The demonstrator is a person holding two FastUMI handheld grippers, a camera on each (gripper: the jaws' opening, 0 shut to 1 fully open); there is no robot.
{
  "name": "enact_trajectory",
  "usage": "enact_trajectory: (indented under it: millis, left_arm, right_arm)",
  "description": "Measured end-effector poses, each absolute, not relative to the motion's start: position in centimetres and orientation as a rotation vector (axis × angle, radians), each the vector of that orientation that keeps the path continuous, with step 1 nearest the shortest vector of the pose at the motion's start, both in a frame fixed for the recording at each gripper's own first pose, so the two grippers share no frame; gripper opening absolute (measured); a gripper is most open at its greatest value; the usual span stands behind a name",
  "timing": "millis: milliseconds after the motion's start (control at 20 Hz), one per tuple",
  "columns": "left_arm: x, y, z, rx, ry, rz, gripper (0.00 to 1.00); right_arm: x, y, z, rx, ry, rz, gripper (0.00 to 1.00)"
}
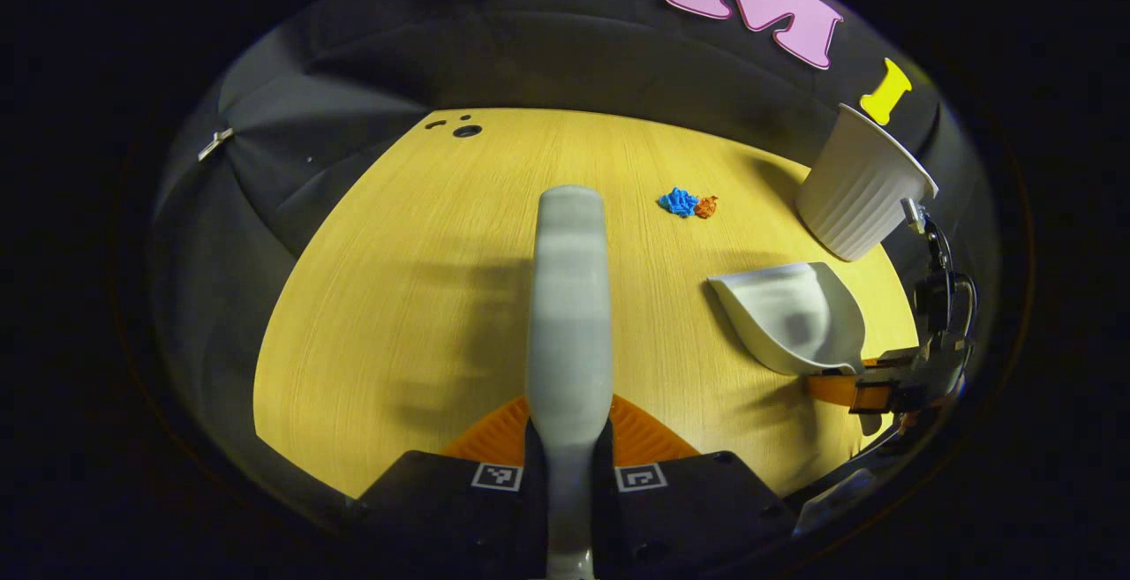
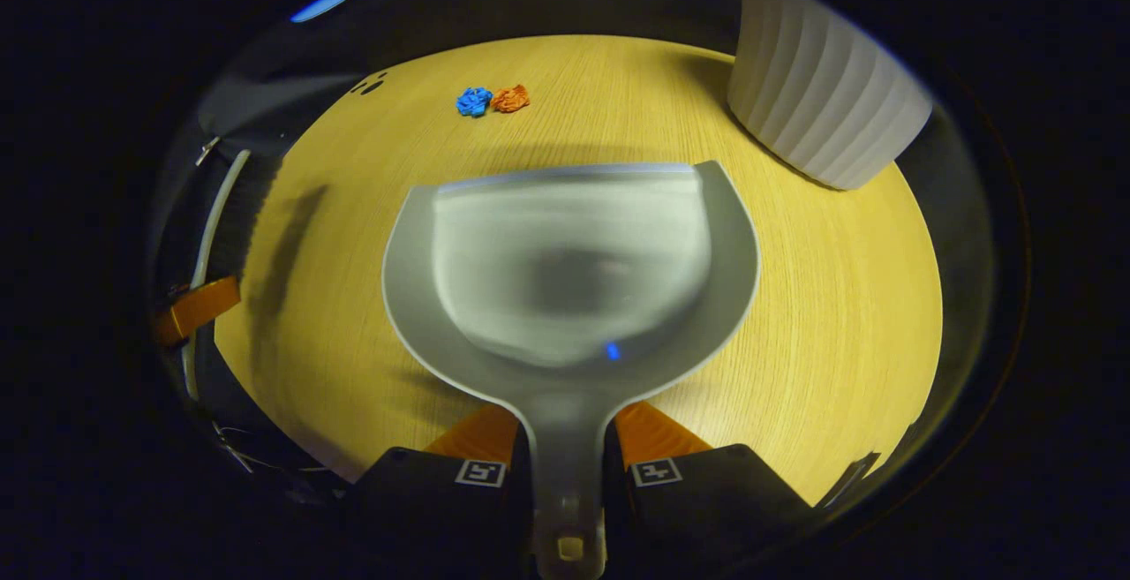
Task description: Pick up the small broom and dustpan from the desktop, sweep the trash into the dustpan with the broom, and then empty the trash into the garbage bin.
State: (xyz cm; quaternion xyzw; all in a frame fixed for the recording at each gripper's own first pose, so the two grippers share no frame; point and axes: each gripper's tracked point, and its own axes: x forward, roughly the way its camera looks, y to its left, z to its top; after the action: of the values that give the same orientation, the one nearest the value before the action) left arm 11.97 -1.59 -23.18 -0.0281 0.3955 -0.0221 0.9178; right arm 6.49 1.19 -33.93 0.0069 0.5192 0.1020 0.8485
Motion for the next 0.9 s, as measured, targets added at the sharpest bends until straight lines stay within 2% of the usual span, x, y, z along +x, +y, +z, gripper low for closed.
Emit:
enact_trajectory:
  millis: [350, 500, 550, 600, 750, 800, 850, 900]
  left_arm:
    - [20.5, -2.5, -22.9, 0.076, 0.853, -0.102, 0.24]
    - [24.2, -4.0, -23.0, 0.129, 0.868, -0.161, 0.24]
    - [25.6, -4.5, -23.1, 0.155, 0.867, -0.179, 0.24]
    - [26.9, -4.9, -23.0, 0.184, 0.864, -0.195, 0.23]
    - [30.7, -6.5, -23.3, 0.277, 0.862, -0.255, 0.23]
    - [31.9, -7.0, -23.5, 0.313, 0.865, -0.277, 0.27]
    - [32.9, -7.5, -23.6, 0.353, 0.866, -0.302, 0.27]
    - [34.0, -8.0, -23.9, 0.399, 0.868, -0.333, 0.24]
  right_arm:
    - [6.3, -0.1, -33.9, -0.051, 1.11, 0.321, 0.35]
    - [6.3, -0.9, -33.8, -0.065, 1.111, 0.338, 0.32]
    - [6.4, -1.1, -33.8, -0.078, 1.112, 0.348, 0.38]
    - [6.4, -1.3, -33.6, -0.081, 1.113, 0.356, 0.35]
    - [6.8, -1.6, -33.7, -0.096, 1.124, 0.382, 0.35]
    - [6.9, -1.7, -33.7, -0.104, 1.122, 0.391, 0.38]
    - [7.0, -1.8, -33.6, -0.107, 1.123, 0.401, 0.35]
    - [7.2, -1.9, -33.7, -0.109, 1.125, 0.409, 0.35]
